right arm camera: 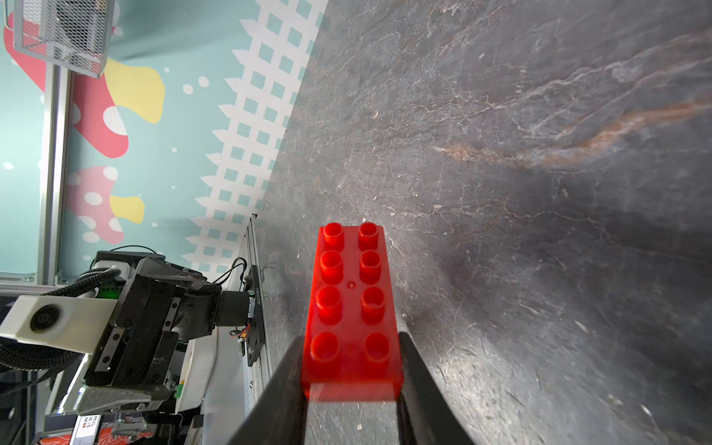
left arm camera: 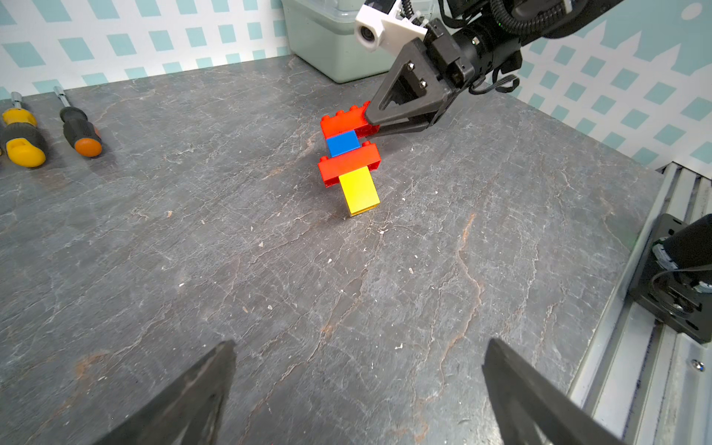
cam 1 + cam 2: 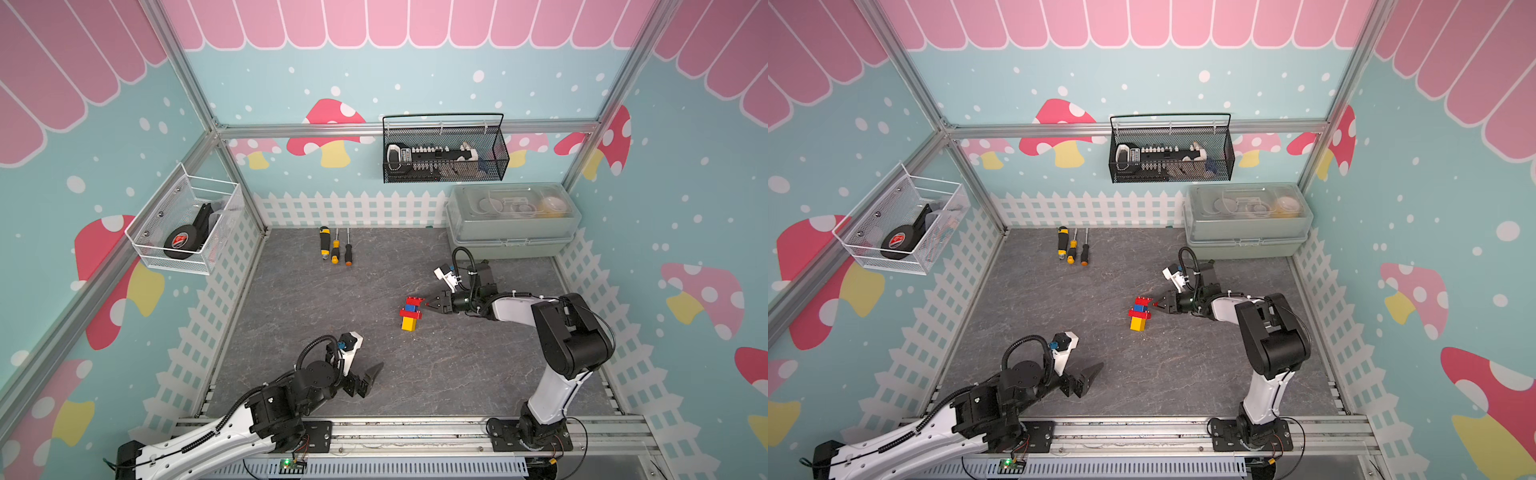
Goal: Assemble the letter f with lego
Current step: Place the lego brick at the center of the board.
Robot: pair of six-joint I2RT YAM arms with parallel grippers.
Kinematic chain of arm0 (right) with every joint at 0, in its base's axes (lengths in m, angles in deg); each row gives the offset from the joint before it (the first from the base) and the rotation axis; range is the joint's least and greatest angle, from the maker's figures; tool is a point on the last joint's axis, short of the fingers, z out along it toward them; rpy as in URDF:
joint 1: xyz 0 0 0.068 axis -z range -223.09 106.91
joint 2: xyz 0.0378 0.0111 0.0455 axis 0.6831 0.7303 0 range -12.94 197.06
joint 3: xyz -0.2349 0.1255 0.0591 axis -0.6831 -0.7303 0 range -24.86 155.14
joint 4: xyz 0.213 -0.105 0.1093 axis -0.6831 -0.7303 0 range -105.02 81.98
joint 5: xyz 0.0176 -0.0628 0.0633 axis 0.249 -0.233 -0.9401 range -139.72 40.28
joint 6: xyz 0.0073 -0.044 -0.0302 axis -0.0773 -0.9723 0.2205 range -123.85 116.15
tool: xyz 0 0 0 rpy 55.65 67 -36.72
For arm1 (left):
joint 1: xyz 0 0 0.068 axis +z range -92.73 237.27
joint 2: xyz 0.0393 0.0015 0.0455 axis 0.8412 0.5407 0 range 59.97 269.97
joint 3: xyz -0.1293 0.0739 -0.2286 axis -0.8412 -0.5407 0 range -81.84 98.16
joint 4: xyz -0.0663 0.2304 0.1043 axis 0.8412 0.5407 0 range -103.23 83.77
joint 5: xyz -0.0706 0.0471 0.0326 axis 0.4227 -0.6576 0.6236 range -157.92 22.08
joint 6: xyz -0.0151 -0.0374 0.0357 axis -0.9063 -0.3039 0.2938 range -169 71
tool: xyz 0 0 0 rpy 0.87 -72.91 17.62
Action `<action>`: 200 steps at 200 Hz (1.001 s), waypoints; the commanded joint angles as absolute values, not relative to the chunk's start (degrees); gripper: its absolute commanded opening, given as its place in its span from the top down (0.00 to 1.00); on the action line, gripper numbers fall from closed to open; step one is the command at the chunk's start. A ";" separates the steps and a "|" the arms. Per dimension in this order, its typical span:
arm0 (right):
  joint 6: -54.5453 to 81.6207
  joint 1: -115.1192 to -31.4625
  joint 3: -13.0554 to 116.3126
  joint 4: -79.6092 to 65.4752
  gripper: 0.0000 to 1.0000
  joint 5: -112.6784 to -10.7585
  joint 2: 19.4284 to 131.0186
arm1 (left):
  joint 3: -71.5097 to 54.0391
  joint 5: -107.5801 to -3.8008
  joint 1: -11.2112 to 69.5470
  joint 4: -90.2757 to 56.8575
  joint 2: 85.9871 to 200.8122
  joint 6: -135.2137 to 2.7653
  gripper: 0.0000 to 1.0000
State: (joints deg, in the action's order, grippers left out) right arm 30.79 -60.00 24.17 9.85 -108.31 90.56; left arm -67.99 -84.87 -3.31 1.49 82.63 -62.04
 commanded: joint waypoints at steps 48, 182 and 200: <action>49.95 -59.79 20.54 38.67 0.66 -112.24 97.70 | -67.95 -84.97 -3.68 0.88 82.38 -61.40 0.01; 56.76 -59.51 19.47 48.33 0.66 -112.97 104.51 | -67.86 -85.10 -3.69 0.84 82.80 -61.51 0.01; 56.73 -59.45 19.44 47.33 0.66 -112.91 104.85 | -67.87 -84.98 -3.73 0.84 82.76 -61.49 0.01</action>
State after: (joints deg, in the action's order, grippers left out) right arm 57.65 -59.91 19.10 48.71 -112.33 106.12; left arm -67.99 -84.87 -3.31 1.49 82.69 -62.04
